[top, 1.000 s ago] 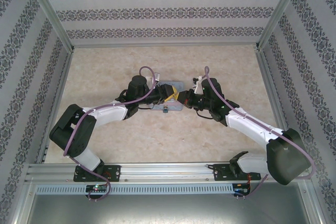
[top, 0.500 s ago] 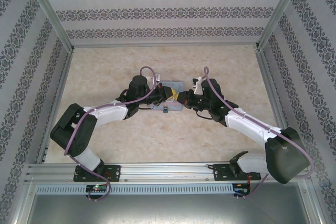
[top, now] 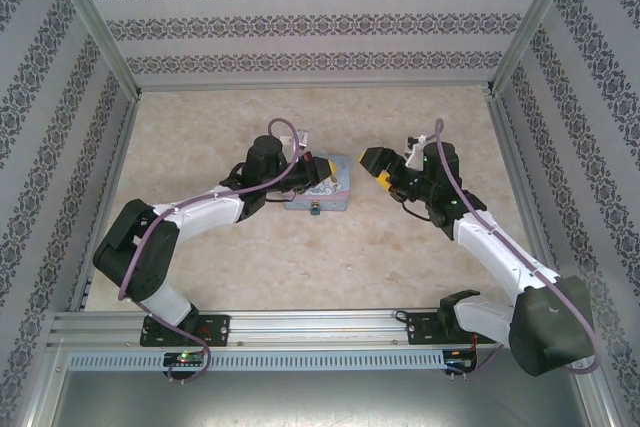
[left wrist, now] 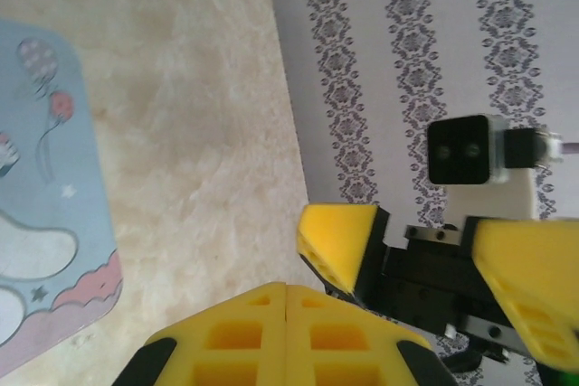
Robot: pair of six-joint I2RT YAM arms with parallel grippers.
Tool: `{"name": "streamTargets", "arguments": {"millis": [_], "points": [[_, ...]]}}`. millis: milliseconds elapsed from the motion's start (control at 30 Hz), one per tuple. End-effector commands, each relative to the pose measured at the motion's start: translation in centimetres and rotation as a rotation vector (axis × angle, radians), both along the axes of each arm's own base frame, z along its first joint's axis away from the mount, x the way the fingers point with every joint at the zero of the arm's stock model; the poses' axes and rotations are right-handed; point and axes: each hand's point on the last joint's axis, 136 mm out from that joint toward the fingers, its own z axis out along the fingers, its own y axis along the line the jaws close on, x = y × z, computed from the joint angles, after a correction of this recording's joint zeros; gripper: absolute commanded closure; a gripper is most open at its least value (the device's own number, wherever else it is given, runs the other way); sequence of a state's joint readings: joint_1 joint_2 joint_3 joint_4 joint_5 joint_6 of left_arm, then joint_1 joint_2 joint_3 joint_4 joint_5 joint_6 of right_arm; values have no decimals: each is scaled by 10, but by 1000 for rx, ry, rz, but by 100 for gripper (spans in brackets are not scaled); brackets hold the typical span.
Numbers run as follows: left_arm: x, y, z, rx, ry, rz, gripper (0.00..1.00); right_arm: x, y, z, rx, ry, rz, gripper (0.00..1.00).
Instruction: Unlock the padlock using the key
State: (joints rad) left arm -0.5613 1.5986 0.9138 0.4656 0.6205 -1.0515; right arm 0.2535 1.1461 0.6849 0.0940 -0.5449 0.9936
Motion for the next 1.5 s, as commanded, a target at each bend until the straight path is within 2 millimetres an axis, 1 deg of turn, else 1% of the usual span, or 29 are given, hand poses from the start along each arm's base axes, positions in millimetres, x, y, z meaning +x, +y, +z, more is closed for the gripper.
{"name": "streamTargets", "arguments": {"millis": [0,67,133,233,300,400,533,767,1033,1233,1467], "points": [[4,-1,39,-13,-154,-3,100,10,2,20,95,-57,21,2],[9,1,47,-18,-186,7,100,14,6,34,127,-116,40,4],[15,3,52,-27,-203,31,100,17,13,50,165,-189,72,10],[23,7,57,-58,-209,72,100,18,25,67,190,-264,117,21],[28,8,62,-89,-210,99,100,18,33,74,194,-294,139,30],[35,11,67,-141,-205,137,100,19,45,77,197,-329,153,41],[41,13,72,-214,-190,179,100,25,59,74,230,-344,157,52],[43,17,74,-254,-170,213,100,32,74,67,297,-342,162,58],[45,19,72,-261,-159,228,100,31,81,67,307,-343,173,64],[47,18,71,-270,-154,233,100,28,84,59,305,-330,184,68],[47,18,70,-269,-152,234,100,27,87,56,307,-322,191,75]]}}
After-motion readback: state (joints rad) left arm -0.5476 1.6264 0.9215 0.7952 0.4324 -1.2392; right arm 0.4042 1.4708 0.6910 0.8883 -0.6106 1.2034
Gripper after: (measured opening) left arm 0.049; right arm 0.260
